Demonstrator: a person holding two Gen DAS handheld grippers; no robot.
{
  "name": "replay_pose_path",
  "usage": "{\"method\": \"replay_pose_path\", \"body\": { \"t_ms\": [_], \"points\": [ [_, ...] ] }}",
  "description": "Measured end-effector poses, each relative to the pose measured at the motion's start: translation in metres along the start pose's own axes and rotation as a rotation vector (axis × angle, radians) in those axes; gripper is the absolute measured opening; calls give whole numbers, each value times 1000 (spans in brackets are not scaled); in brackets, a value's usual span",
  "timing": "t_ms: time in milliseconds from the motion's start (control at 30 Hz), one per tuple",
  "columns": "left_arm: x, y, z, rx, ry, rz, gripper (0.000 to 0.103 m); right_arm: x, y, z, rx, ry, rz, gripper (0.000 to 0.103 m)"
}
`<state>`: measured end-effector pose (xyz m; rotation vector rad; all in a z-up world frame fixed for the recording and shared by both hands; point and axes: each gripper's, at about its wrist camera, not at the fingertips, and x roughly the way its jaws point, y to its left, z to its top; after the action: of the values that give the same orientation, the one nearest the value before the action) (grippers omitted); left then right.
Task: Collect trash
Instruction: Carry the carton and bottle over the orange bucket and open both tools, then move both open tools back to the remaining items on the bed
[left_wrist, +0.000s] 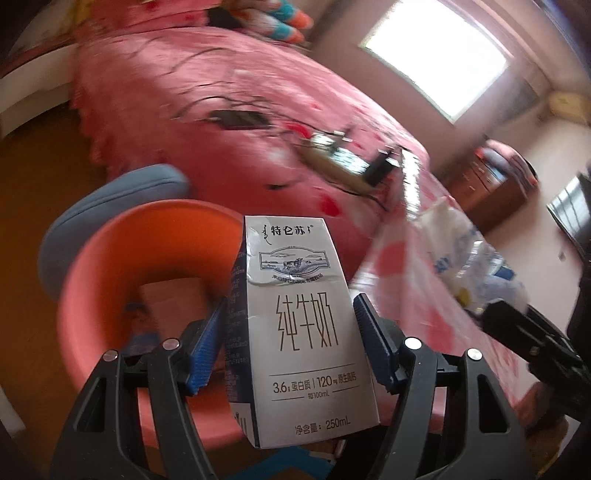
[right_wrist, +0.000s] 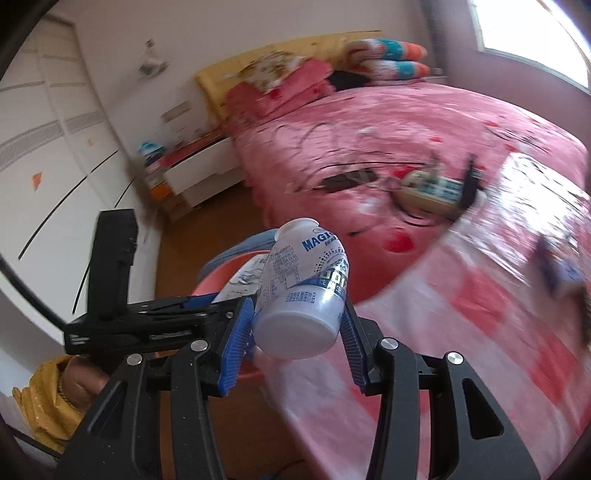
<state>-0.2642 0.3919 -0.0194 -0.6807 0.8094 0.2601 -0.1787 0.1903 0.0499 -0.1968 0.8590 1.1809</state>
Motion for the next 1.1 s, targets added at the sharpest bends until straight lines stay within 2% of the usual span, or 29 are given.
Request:
{"method": "replay_pose_path", "body": {
  "t_ms": [100, 133, 167, 200, 233, 300, 433, 767, 1000, 1100],
  "points": [
    [1, 30, 1, -58, -11, 42, 69, 27, 18, 8, -42, 29, 11, 50],
    [3, 42, 1, -84, -8, 73, 70, 36, 21, 9, -52, 48, 8, 53],
    [6, 49, 0, -97, -4, 95, 75, 46, 24, 9, -58, 73, 2, 72],
    [8, 56, 0, -112, -1, 122, 81, 55, 25, 7, -52, 91, -11, 82],
    [9, 63, 0, -130, -2, 153, 82, 57, 24, 5, -38, 96, -16, 90],
    [9, 75, -2, -160, 0, 188, 84, 54, 15, -3, 10, 96, 7, 90],
    [4, 82, -3, -170, -13, 194, 84, 36, -6, -9, 110, 43, -32, 92],
    [-1, 49, -1, -47, -150, 96, 87, -20, -44, -34, 239, -60, -200, 92],
    [-6, 17, 2, 1, -202, 9, 87, -54, -65, -51, 261, -99, -326, 92],
    [-9, 2, 2, 20, -198, -10, 87, -69, -71, -56, 236, -129, -379, 92]
  ]
}}
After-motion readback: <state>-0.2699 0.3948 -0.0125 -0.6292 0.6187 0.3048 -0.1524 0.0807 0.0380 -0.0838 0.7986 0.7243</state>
